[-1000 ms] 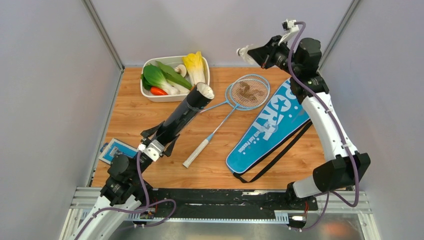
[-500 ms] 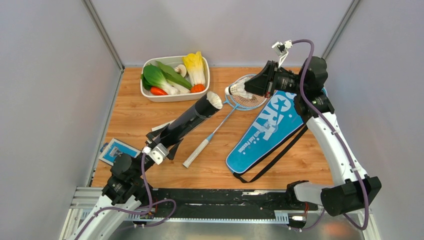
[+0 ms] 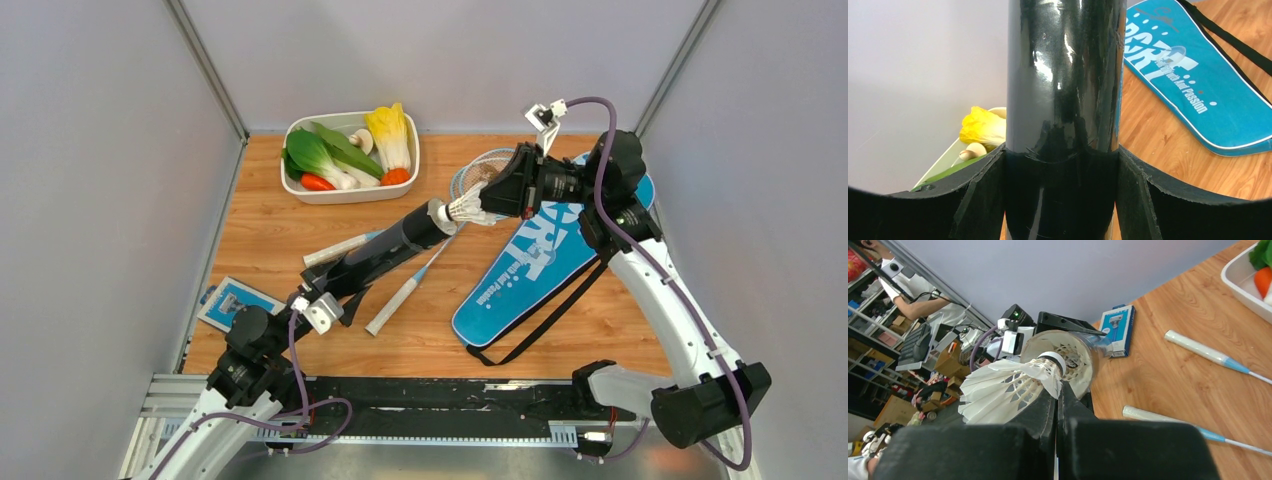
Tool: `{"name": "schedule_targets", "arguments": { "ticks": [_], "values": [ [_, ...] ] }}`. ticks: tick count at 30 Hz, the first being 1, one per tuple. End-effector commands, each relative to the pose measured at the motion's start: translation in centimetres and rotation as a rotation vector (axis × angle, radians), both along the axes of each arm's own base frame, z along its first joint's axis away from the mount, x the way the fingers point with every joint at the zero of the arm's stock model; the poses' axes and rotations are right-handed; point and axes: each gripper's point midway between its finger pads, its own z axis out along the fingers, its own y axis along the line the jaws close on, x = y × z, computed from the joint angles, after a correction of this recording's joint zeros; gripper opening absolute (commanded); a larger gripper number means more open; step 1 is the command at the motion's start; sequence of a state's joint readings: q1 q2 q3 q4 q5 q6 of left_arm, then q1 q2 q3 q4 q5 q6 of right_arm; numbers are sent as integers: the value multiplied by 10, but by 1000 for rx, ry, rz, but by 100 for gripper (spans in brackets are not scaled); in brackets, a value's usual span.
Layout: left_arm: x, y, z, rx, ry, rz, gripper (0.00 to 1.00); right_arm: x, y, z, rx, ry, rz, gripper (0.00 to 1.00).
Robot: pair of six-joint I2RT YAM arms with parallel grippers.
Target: Pack up the badminton gear
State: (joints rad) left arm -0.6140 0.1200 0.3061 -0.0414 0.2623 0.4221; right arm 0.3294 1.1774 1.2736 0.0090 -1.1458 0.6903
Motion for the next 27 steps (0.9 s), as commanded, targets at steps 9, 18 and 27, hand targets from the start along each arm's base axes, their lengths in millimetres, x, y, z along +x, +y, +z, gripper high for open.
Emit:
{"name": "schedule_targets", "arguments": {
  "ticks": [9,18,27],
  "values": [
    [-7,-6,18,-8,-75,-52,37,-1,31,-21,-61,12,5,13],
    [-8,-7,19,-10,-78,-58,37,21,29,-42,-110,24,-124,49],
    [-8,-6,19,-11,-76,-55,37,23,22,-33,-113,-20,-189,55]
  ]
}}
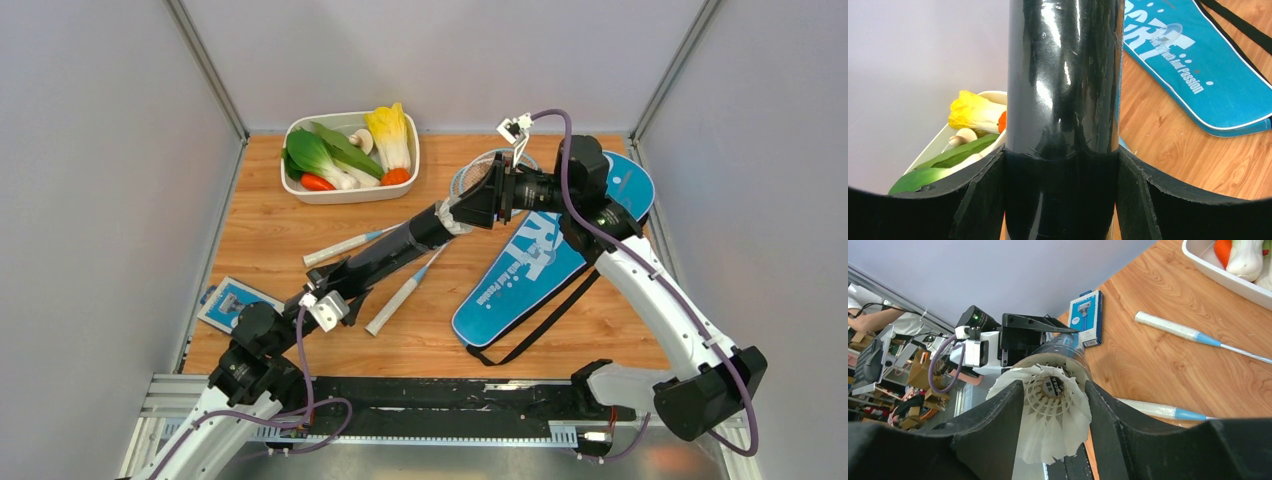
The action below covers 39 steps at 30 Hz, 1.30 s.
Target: Pack up the badminton gear
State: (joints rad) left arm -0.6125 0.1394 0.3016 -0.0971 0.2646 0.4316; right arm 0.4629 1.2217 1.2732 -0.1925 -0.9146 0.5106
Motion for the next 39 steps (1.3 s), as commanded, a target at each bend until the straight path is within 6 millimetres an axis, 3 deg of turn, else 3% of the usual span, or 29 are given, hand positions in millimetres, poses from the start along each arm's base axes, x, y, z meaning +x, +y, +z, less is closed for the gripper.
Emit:
{"name": "schedule_targets", "arguments": {
  "ticks": [1,13,21,27,39],
  "values": [
    [-10,-5,39,-65,-133,-57,37,6,-10,14,-5,-84,-97,55],
    [-10,-5,39,-66,-132,-57,37,7,-22,17,-32,-100,-155,38],
    [-9,-5,39,-66,-128,-54,37,3,-22,23,-17,-99,-144,1],
    [-6,-6,37,-55,-112,-50,36,-2,-7,21,-9,-90,-144,0],
    [-4,-7,36,-56,-102,-44,36,4,13,-11,-82,-83,-301,0]
  ]
}}
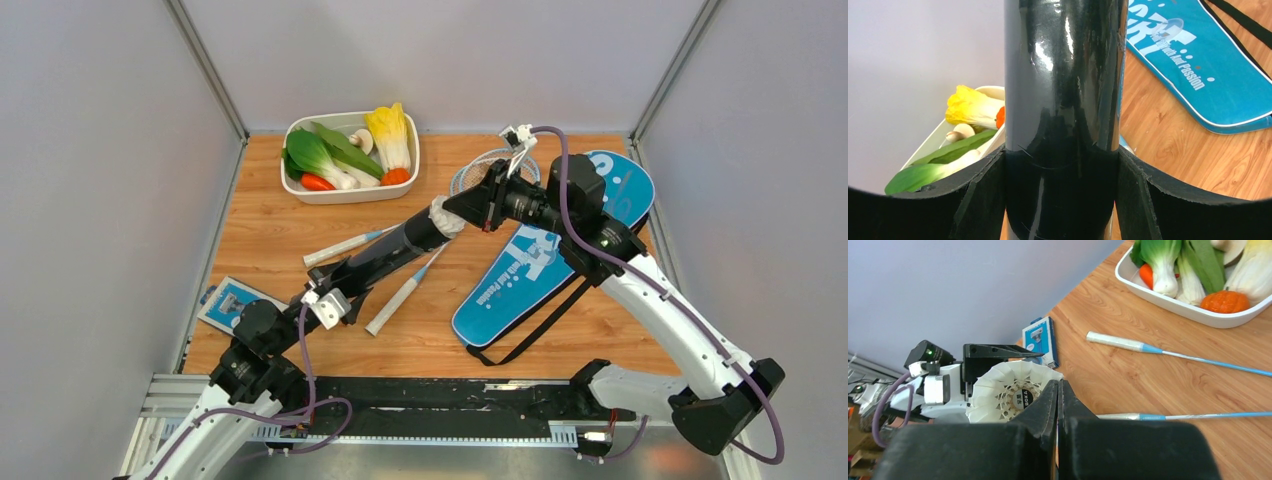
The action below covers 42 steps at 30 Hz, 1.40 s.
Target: Pack up the badminton gear
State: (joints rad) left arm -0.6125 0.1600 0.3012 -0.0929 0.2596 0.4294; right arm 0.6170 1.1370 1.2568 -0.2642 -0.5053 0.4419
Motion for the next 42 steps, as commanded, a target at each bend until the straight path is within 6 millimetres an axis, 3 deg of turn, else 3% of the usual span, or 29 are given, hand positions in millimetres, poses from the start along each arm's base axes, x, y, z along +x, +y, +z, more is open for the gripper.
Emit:
{"name": "schedule_targets", "arguments": {
  "ticks": [1,4,6,11,13,20,30,33,38,42],
  "values": [
    [-7,-6,40,-63,-117,-48,36,-1,6,-14,-28,1,-65,0],
    [-6,-6,39,-59,-114,-48,36,1,1,-12,-25,-11,-100,19],
    [-6,-6,38,-59,-111,-48,36,2,-7,1,-9,-37,-142,31],
    [-6,-5,38,-60,-111,-45,36,2,-28,25,5,-58,-206,39],
    [-6,-5,38,-59,-110,-43,36,2,-34,28,1,-52,-212,47],
    [-5,-5,37,-57,-109,-42,36,-18,-25,23,17,15,-86,51],
    [-5,-5,37,-57,-109,-40,36,-24,-27,4,10,81,-83,49],
    [-5,-4,37,-57,-108,-37,36,-26,-27,2,9,91,-78,38],
    [-3,-3,37,-58,-109,-24,36,-28,-28,8,23,71,-76,1],
    [-3,-3,37,-56,-107,-24,36,-28,-24,13,47,47,-55,0]
  ]
}}
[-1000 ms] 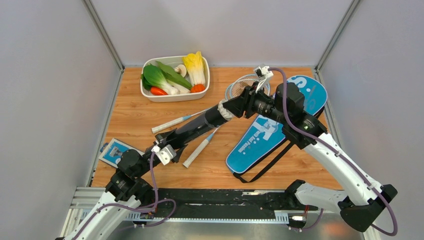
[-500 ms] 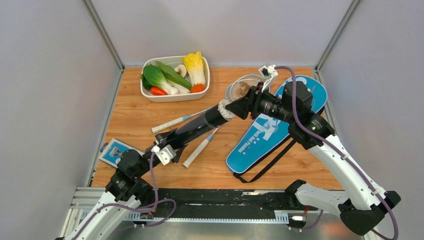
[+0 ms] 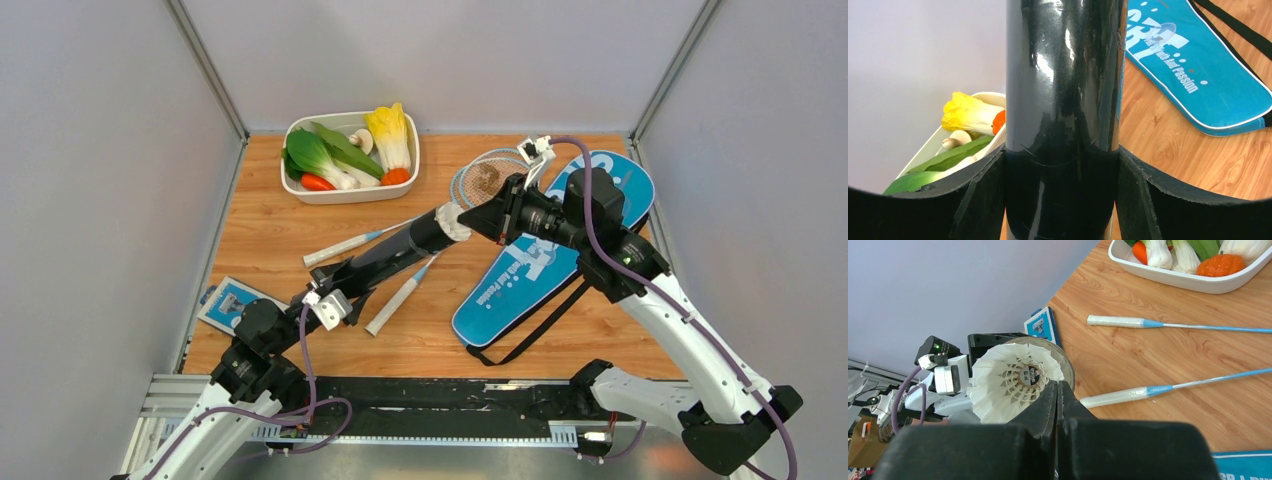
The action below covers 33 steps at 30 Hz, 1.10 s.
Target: Pack up the badminton gear
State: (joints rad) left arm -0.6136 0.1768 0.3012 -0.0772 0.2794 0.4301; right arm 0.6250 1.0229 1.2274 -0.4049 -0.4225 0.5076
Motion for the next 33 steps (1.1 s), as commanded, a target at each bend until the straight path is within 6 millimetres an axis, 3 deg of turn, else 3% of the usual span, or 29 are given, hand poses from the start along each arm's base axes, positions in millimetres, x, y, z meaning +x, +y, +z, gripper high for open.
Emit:
{"name": "schedule_targets", "arguments": {
  "ticks": [1,12,17,19,22,24,29,33],
  "values": [
    [-2,1,37,-59,-105,-2,36,-6,2,18,56,-53,27,0],
    [-3,-2,36,-55,-104,-19,36,10,16,-26,-50,2,29,0],
    [-3,-3,35,-51,-104,-25,36,11,25,-38,-87,6,43,0],
    [-4,-3,36,-51,-105,-26,36,10,29,-41,-103,1,60,10],
    [-3,-3,35,-49,-104,-26,36,13,25,-40,-121,-21,41,38],
    [-4,-3,35,-49,-104,-25,36,17,18,-35,-137,-53,3,51],
    [-4,-2,35,-47,-109,-26,36,26,0,-27,-175,-103,-43,62],
    [-9,-4,37,-52,-125,-51,36,20,-5,-25,-156,-100,59,68]
  ]
}}
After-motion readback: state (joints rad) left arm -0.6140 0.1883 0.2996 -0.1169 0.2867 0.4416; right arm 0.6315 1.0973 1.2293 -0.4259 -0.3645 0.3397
